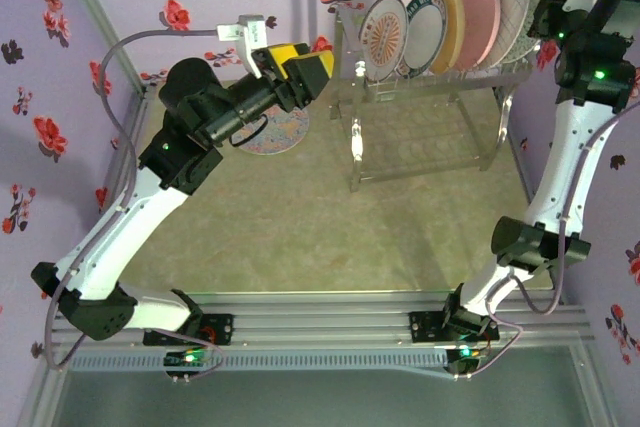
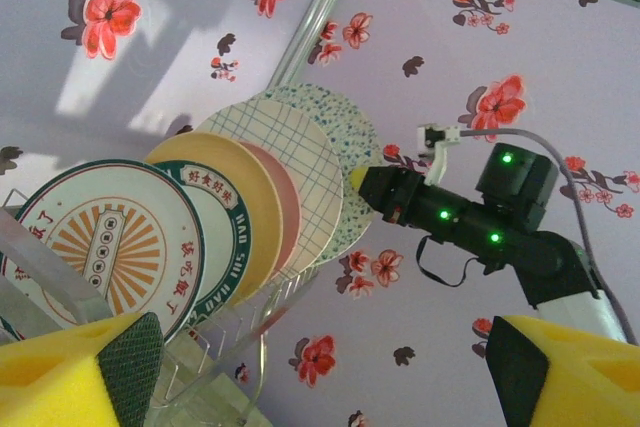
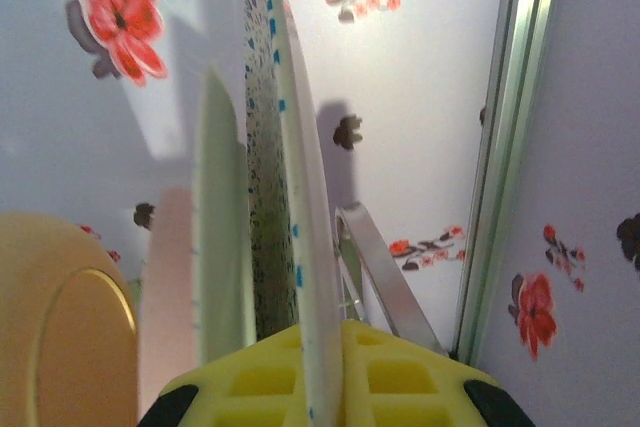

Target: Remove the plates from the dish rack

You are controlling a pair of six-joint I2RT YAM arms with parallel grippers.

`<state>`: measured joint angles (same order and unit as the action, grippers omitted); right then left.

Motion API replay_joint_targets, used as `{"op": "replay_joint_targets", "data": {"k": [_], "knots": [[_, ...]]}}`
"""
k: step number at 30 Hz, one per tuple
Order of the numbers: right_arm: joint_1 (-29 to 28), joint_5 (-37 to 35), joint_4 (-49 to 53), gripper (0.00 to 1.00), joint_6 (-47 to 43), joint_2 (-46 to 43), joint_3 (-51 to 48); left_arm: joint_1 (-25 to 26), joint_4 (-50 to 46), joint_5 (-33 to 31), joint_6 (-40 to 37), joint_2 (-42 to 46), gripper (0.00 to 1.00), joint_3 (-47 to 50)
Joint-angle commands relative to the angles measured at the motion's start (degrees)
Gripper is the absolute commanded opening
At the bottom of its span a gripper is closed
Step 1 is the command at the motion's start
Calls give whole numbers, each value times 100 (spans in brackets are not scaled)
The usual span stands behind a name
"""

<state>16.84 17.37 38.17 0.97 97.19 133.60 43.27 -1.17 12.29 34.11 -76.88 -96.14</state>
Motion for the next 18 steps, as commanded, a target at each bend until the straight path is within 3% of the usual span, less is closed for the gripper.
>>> {"op": "replay_joint_targets", "data": {"k": [1,18], "knots": [[-48,-188,-678,0,-44,-334,76,72,245,63,46,77,86,58],[-45,-1434,-849,0,-306,-1086,-159,241,174,-50,50,171,86,72]]}}
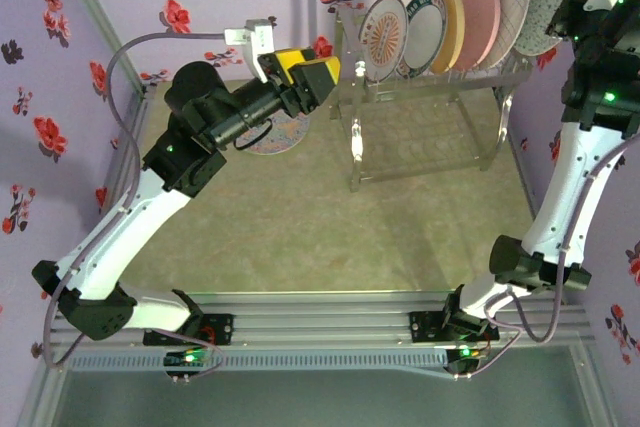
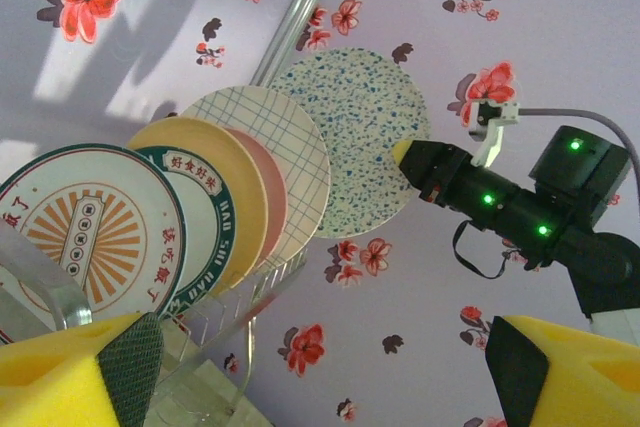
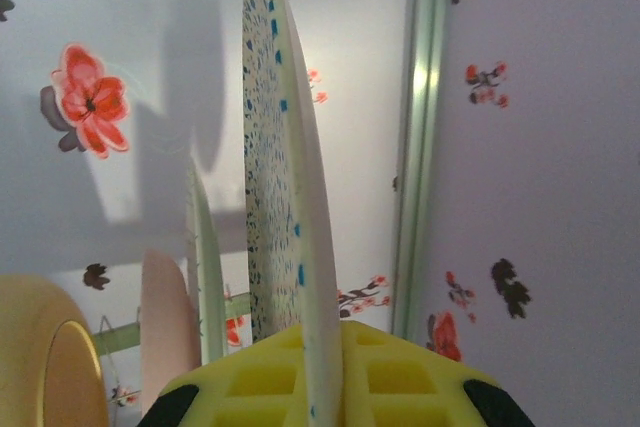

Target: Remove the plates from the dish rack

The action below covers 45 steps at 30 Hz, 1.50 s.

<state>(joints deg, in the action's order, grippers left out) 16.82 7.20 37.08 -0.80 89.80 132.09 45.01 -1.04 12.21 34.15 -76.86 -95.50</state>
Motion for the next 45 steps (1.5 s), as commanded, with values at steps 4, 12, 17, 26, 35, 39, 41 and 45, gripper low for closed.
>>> {"op": "replay_joint_targets", "data": {"k": [4,12,17,26,35,39,41,45], "knots": [[-40,-576,-802,0,-102,-562,-122,118,148,-78,106,146,86,20],[-41,-740,-999,0,311,-1031,-276,144,-53,-74,566,-103,87,-62],[-40,-687,-1097,0,665,-1407,-455,157,-72,51,918,-354,87,-158],[-40,-196,-1442,0,1901,-2026,-877,280,-89,362,1505,-1066,86,-731],[-51,949,-1925,0,3731,-2272,-1442,403,-63,637,1823,-1806,86,-1559],[-162,1588,-2479,0,4817,-2300,-1936,403,-58,673,1934,-2107,86,-1946],[-321,1760,-2657,0,5170,-2292,-2116,403,-46,677,2043,-2252,85,-2125],[-819,2006,-2515,0,5241,-2154,-2204,387,-25,671,2287,-2456,82,-2348]]}}
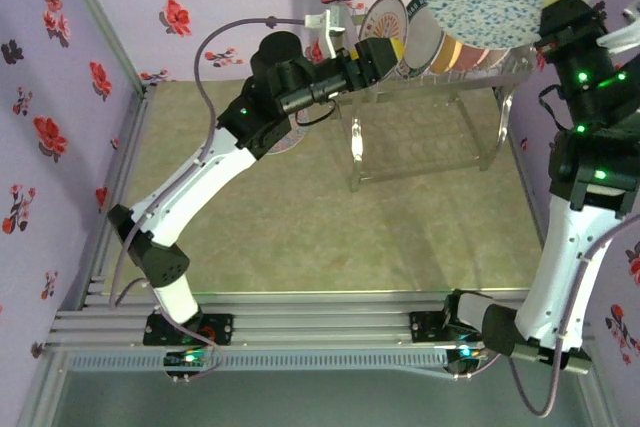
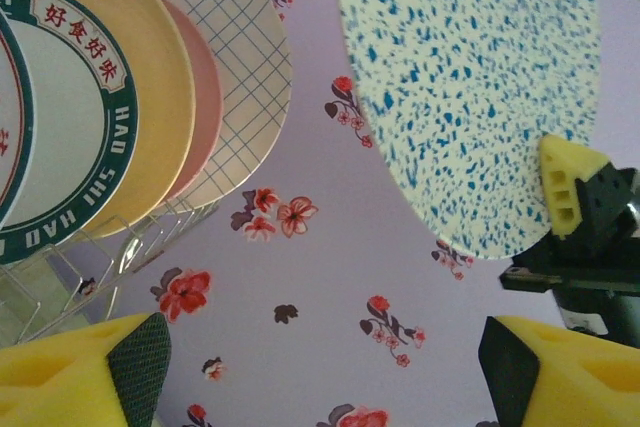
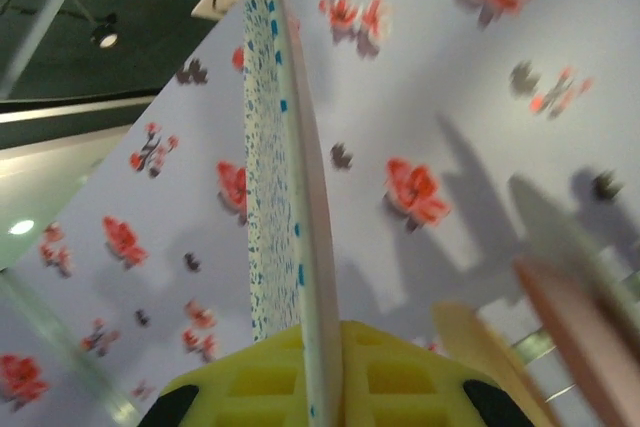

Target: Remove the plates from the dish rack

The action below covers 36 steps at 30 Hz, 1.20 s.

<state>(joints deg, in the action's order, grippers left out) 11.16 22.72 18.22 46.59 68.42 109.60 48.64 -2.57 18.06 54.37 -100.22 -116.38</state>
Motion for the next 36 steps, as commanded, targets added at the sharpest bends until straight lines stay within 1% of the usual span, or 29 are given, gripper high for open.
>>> {"op": "replay_joint_targets", "data": {"k": [1,9,11,12,14,15,20,23,25,28,29,30,31,34,35,36], "knots": [[-398,486,-476,0,436,40,61,6,199,83,327,-136,81,-256],[-1300,479,-274,0,278,232,-124,-130,538,-167,622,-121,80,-58],[-1495,461,-247,0,246,285,-149,-194,633,-181,718,-98,78,7],[-1570,464,-252,0,256,303,-165,-213,635,-182,758,-94,75,26],[-1709,435,-267,0,271,366,-172,-256,639,-190,777,-55,69,98],[-1762,443,-257,0,280,397,-155,-274,656,-204,784,-27,64,142],[-1935,389,-91,0,213,501,-168,-368,757,-352,825,189,23,450],[-1989,319,-89,0,167,506,-210,-436,757,-382,899,287,6,592],[-2007,328,-60,0,158,545,-197,-479,737,-383,974,345,0,663],[-2039,352,-55,0,136,596,-150,-575,761,-370,1032,464,0,772],[-2063,347,-58,2,118,618,-125,-618,782,-352,1057,508,0,805],[-2066,344,-55,8,109,628,-108,-657,797,-323,1086,542,0,833],[-2081,356,-75,16,106,646,-81,-728,839,-269,1141,577,0,851],[-2109,436,-53,42,81,736,59,-944,1030,-67,1338,674,0,922],[-2124,481,-15,48,55,766,118,-1029,1083,4,1410,710,0,945],[-2139,506,46,52,17,800,168,-1102,1116,74,1464,736,0,958]]}}
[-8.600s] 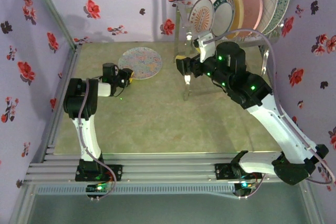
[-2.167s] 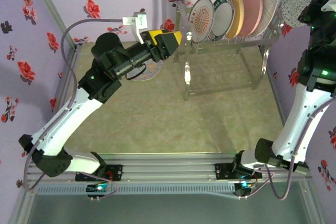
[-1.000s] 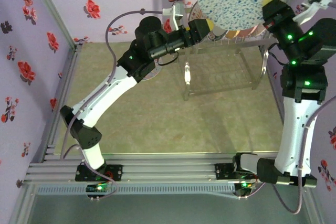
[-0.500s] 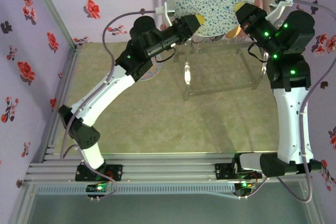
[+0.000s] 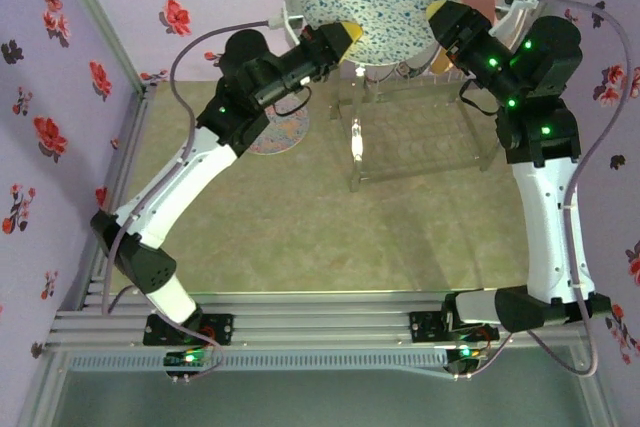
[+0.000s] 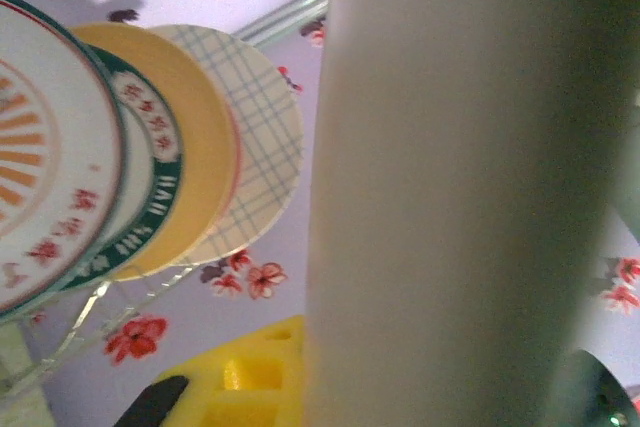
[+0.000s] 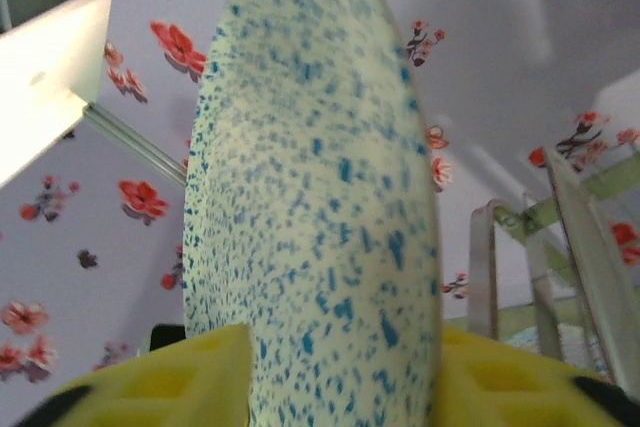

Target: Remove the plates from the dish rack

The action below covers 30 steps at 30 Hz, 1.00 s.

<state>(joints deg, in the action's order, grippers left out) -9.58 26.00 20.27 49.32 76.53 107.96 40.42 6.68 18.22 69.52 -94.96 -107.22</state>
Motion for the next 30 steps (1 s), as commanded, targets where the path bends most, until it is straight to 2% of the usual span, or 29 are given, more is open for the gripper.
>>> {"op": "replay_joint_targets", "data": {"k": [1,4,9,16,23,30], "knots": [[-97,203,-102,55,-313,8,371,-371,219,132,19,257,0,75],[-207,220,45,60,-513,12,392,-631,284,296,219,414,0,276],[-441,248,367,61,-984,36,439,-1177,306,488,430,761,0,753],[-1165,-25,913,62,-2435,-91,305,-2090,347,742,855,1195,0,1903],[-2348,-1201,1390,64,-4248,-311,-97,-2917,242,1001,831,1488,0,3044],[-3086,-2065,1412,67,-5168,-421,-656,-3222,356,1175,653,1336,0,3859]]}}
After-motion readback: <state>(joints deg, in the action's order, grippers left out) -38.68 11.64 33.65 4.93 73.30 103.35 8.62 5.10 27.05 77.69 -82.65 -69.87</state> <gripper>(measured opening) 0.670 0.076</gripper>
